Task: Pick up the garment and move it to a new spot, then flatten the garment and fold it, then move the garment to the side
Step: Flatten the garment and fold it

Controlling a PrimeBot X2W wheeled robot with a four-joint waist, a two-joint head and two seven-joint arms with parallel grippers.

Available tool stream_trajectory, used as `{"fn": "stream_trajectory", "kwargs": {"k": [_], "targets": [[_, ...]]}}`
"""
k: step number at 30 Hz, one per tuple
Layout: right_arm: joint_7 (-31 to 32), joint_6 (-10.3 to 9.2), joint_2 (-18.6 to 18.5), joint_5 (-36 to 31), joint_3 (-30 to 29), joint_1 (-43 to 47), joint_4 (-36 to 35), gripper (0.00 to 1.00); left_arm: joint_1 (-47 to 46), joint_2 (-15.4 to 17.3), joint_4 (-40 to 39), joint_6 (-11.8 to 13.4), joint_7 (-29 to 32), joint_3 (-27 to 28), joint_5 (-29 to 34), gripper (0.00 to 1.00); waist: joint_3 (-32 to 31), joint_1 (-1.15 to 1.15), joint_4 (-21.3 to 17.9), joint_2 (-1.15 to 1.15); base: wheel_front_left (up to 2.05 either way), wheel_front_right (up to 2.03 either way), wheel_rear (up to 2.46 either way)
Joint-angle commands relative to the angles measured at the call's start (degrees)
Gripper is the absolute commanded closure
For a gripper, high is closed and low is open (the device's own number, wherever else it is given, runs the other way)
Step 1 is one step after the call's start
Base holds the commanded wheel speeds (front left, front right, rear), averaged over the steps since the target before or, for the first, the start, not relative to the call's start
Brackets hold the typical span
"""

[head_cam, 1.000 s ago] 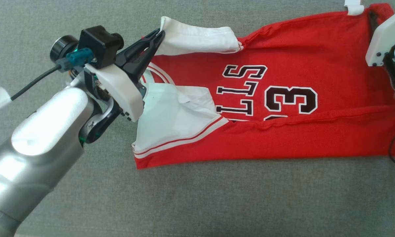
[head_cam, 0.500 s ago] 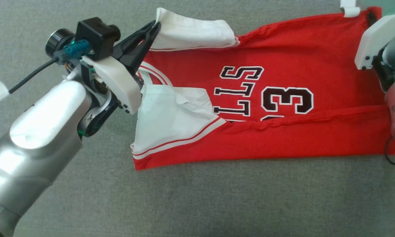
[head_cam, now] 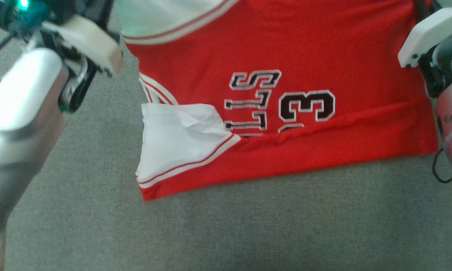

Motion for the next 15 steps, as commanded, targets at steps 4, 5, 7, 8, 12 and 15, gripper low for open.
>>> {"fn": "stream_trajectory", "kwargs": {"k": [4, 5, 7, 8, 12, 15], "targets": [[-1.8, 0.2, -1.4, 5.5, 4.1, 0.3, -4.5, 1.0, -5.3, -0.4, 3.5, 1.9, -4.3, 3.2, 1.8, 1.0, -0.4, 0.0, -0.2, 0.0, 0.0, 0.0, 0.0], [-2.0, 0.2, -2.0, 6.9, 5.1, 0.8, -5.2, 1.0, -5.8, -1.0, 4.7, 2.1, -5.1, 3.2, 2.2, 1.0, -0.5, 0.0, -0.3, 0.0, 0.0, 0.0, 0.0], [-2.6, 0.2, -3.3, 9.5, 6.6, 1.8, -6.4, 1.0, -6.7, -2.0, 7.3, 2.3, -6.5, 2.8, 3.1, 1.0, -0.9, 0.0, -0.3, 0.0, 0.0, 0.0, 0.0], [-2.7, 0.2, -3.9, 10.6, 7.3, 2.1, -6.9, 1.0, -7.2, -2.5, 8.6, 2.4, -7.1, 2.6, 3.5, 1.0, -1.0, 0.0, -0.3, 0.0, 0.0, 0.0, 0.0], [-2.6, 0.2, -5.2, 14.7, 9.9, 3.5, -8.5, 1.0, -8.0, -4.4, 13.0, 1.3, -8.1, 1.7, 3.9, 1.0, -1.8, 0.0, -0.1, 0.0, 0.0, 0.0, 0.0], [-2.4, 0.2, -6.2, 17.6, 11.7, 4.6, -9.6, 1.0, -7.5, -5.0, 15.2, 0.0, -8.6, 1.0, 3.8, 1.0, -2.7, 0.0, 0.2, 0.0, 0.0, 0.0, 0.0]]}}
